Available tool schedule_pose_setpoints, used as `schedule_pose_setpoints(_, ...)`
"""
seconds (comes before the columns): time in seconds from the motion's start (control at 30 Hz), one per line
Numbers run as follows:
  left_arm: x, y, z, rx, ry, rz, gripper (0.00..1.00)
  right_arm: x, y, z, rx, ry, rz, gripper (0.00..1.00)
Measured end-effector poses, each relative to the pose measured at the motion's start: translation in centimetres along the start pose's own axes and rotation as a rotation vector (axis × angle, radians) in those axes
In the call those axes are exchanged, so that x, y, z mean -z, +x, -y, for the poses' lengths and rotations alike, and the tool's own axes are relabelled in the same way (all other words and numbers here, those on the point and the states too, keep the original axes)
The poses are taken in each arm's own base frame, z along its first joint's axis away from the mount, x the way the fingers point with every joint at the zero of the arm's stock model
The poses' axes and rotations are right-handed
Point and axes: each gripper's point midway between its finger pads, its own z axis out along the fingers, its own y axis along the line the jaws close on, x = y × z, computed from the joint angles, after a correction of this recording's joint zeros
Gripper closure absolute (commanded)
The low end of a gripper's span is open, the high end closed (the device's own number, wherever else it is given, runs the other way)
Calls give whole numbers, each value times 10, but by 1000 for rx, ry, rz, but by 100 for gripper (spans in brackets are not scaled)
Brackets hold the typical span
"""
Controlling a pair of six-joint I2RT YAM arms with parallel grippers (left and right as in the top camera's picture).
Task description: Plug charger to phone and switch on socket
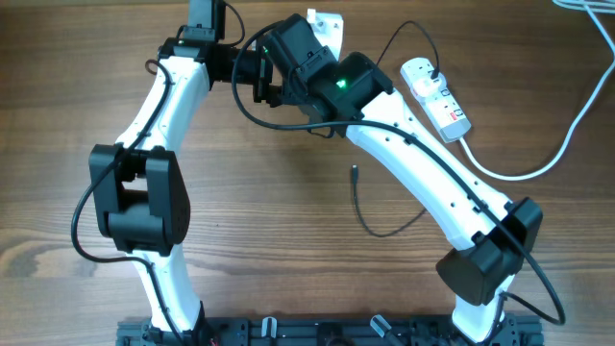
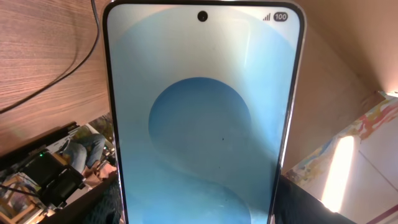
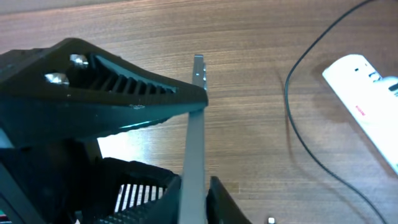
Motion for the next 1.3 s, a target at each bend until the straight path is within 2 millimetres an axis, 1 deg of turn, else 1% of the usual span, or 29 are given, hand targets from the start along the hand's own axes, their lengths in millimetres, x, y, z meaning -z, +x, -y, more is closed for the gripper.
schedule_pose_setpoints(0.07, 0, 0, 0, 0, -1, 0, 28, 0, 0, 0, 1, -1, 1, 95)
schedule_pose_setpoints(0.2, 0, 0, 0, 0, 0, -2, 19, 0, 0, 0, -51, 1, 0, 95)
schedule_pose_setpoints(0.23, 0, 1, 1, -9, 4, -4, 16, 0, 0, 0, -79, 1, 0, 95)
schedule_pose_setpoints(0.3, 0, 0, 5, -38, 12, -6, 7, -1, -2, 2, -168, 2, 4, 95)
schedule_pose_setpoints(0.33, 0, 1, 7, -54, 18, -10, 4, 1, -4, 2, -212, -3, 10, 95)
schedule_pose_setpoints(0.37, 2, 0, 8, -59, 21, -7, 5, 5, -7, 3, -277, -1, 23, 95)
schedule_pose_setpoints(0.4, 2, 0, 9, -58, 22, -8, 6, 9, -10, 5, -350, -2, 36, 95)
schedule_pose_setpoints(0.47, 7, 0, 11, -35, 31, -4, 11, 26, -20, 10, -553, -24, 71, 95)
schedule_pose_setpoints(0.53, 8, 0, 11, -13, 33, -6, 23, 47, -30, 15, -767, -61, 97, 95)
schedule_pose_setpoints(0.57, 8, 1, 11, -9, 34, -9, 31, 52, -31, 17, -833, -70, 98, 95)
schedule_pose_setpoints(0.6, 8, 2, 12, 7, 35, -16, 36, 56, -31, 19, -911, -75, 94, 95)
schedule_pose_setpoints(0.67, 8, 7, 13, 31, 41, -42, 37, 56, -28, 16, -1001, -90, 65, 95)
schedule_pose_setpoints(0.73, 9, 13, 14, 59, 49, -82, 37, 55, -21, 13, -1075, -92, 25, 94)
schedule_pose_setpoints(0.83, 10, 24, 17, 72, 63, -146, 37, 55, -11, 17, -1186, -59, -15, 96)
schedule_pose_setpoints(0.97, 11, 29, 18, 78, 68, -175, 38, 55, -12, 15, -1236, -69, -18, 95)
schedule_pose_setpoints(1.0, 11, 30, 19, 78, 68, -177, 40, 55, -13, 14, -1246, -75, -16, 95)
schedule_pose_setpoints(1.07, 11, 30, 19, 81, 68, -180, 47, 55, -13, 14, -1276, -75, -21, 95)
schedule_pose_setpoints(1.13, 11, 30, 19, 85, 68, -182, 48, 55, -12, 12, -1305, -79, -34, 96)
schedule_pose_setpoints(1.2, 11, 31, 19, 85, 68, -183, 53, 55, -10, 9, -1335, -86, -55, 95)
schedule_pose_setpoints(1.27, 11, 31, 19, 85, 69, -186, 54, 56, -10, 3, -1361, -108, -81, 95)
schedule_pose_setpoints(1.3, 11, 31, 19, 85, 69, -186, 57, 56, -9, 1, -1367, -114, -96, 95)
